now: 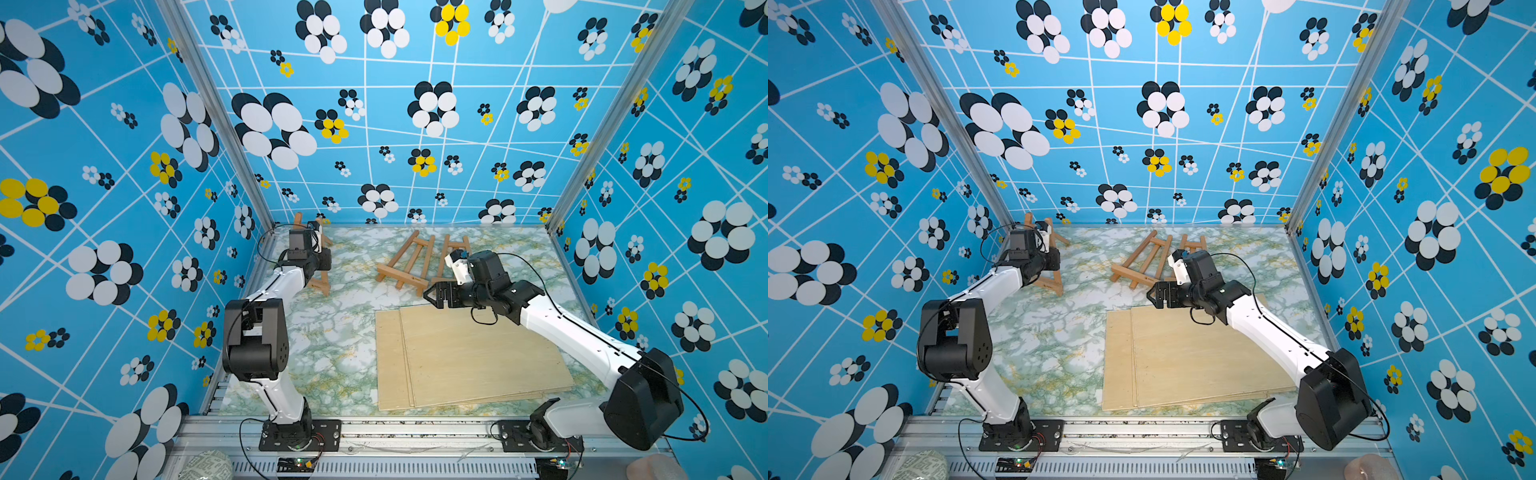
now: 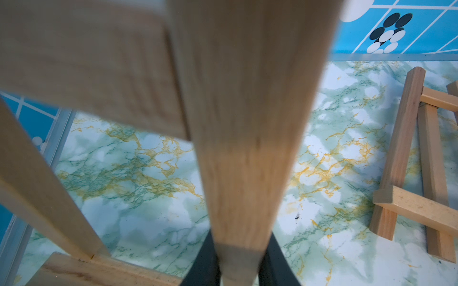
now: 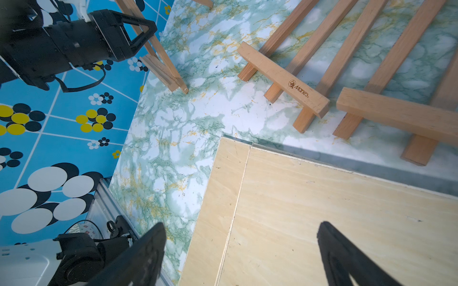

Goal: Assemble the easel
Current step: Move the easel to the corner of the board.

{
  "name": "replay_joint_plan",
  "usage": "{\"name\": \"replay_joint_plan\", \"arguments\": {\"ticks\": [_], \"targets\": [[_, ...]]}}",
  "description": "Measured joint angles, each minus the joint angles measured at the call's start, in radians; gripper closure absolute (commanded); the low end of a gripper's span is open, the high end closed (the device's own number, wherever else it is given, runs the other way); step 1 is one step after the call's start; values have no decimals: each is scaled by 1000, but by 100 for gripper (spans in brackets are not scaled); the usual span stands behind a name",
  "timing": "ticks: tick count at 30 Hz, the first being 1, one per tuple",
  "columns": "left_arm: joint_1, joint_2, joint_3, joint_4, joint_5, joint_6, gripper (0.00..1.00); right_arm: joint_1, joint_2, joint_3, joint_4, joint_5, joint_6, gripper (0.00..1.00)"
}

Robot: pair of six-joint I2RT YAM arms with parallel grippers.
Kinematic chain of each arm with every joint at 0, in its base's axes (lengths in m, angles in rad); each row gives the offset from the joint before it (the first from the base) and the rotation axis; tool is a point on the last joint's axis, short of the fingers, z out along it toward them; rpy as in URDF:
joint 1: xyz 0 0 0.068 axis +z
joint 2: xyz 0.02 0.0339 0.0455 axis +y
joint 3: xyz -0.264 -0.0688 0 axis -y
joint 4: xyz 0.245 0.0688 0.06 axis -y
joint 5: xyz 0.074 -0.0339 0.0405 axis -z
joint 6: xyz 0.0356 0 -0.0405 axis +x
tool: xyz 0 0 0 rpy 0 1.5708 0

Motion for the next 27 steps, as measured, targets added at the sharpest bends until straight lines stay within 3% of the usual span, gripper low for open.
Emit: {"name": "replay_joint_plan", "arguments": {"ticks": [14, 27], "targets": [[-3, 15, 15, 4, -5, -16, 87, 0, 0, 0, 0, 4, 0, 3], [-34, 95, 144, -79, -85, -61, 88, 0, 0, 0, 0, 11, 0, 2]]}}
